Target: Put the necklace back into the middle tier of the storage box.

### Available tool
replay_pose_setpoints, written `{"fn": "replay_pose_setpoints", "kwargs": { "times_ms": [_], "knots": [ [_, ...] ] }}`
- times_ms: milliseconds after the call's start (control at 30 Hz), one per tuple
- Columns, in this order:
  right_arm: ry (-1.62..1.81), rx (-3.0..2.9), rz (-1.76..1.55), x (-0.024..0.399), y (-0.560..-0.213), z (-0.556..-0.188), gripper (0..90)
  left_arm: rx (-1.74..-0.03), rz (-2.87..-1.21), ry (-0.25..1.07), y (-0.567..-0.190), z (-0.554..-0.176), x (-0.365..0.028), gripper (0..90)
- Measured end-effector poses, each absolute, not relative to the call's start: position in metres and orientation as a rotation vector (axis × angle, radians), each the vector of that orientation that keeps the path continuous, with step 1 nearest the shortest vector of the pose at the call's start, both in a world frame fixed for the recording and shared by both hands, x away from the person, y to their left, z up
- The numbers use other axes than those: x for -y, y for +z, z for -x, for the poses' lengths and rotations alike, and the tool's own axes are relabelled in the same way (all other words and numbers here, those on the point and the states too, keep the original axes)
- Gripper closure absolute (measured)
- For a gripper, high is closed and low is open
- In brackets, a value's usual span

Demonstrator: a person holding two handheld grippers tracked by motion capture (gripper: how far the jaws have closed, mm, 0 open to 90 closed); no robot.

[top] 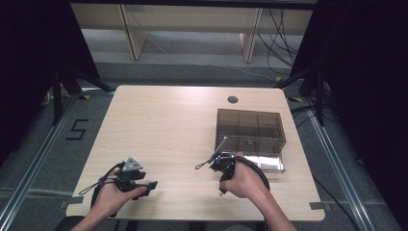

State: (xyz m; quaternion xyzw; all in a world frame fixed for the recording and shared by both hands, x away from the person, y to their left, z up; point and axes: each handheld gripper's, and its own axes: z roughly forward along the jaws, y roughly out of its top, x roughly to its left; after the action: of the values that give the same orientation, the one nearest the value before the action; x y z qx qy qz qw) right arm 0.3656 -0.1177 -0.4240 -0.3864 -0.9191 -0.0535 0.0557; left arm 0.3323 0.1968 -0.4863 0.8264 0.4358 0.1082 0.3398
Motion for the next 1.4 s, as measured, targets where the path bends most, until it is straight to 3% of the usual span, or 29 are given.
{"fn": "replay_pose_setpoints", "kwargs": {
  "times_ms": [1400],
  "knots": [
    [-0.145, 2.741, 1.296, 0.142, -0.411, -0.370, 87.4, -1.135, -2.148, 0.282, -0.486, -0.332, -0.197, 38.4]
  ]
}}
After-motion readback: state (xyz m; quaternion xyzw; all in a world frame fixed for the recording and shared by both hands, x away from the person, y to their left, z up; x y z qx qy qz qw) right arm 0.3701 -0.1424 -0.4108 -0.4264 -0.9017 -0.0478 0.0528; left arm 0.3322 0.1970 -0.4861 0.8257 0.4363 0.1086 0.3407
